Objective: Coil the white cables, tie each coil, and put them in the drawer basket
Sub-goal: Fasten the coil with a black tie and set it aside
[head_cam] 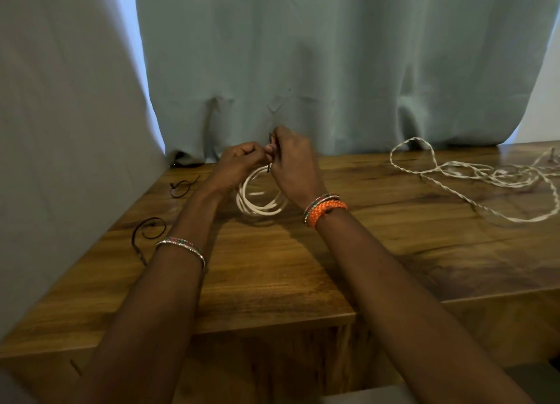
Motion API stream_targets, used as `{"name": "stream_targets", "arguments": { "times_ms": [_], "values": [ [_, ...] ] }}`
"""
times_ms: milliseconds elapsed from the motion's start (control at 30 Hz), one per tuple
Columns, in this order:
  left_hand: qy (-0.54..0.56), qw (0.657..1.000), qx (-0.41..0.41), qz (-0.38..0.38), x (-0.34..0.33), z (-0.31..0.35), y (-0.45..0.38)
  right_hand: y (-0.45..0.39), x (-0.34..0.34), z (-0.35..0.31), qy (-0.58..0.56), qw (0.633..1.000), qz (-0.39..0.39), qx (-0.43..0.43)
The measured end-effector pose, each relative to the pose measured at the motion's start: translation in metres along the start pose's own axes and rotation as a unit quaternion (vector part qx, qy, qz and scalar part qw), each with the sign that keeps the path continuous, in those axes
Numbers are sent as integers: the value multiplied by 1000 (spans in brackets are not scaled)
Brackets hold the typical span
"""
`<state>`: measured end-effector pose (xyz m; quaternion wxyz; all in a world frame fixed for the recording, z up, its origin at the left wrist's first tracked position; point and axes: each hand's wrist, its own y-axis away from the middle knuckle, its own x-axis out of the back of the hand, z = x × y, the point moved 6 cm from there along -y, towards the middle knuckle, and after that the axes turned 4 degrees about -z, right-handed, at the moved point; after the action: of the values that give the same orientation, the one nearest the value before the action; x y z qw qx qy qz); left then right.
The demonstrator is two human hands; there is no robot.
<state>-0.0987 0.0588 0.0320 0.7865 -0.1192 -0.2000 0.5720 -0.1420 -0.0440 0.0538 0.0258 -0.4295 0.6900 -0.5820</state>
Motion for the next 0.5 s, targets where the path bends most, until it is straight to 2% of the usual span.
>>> {"name": "stream_targets", "arguments": {
  "times_ms": [133, 233, 333, 367, 433, 500],
  "values": [
    [-22, 998, 20, -47, -9, 6, -1, 5, 10, 1, -2, 999, 44, -29],
    [-40, 998, 19, -37, -12, 9, -2, 3, 10, 2, -28, 996, 72, -41],
    [-108, 988, 52, -94, -26, -6, 8, -2, 23, 43, -81, 974, 143, -154],
    [-112, 988, 56, -89, -28, -11, 11, -3, 28, 62, -105, 963, 164, -188],
    [-57, 996, 61, -33, -20, -18, 11, 0, 26, 91, -114, 959, 136, -222],
    [-39, 997, 61, -6, -17, -22, 7, 8, 11, 96, -123, 958, 67, -250]
  ]
}}
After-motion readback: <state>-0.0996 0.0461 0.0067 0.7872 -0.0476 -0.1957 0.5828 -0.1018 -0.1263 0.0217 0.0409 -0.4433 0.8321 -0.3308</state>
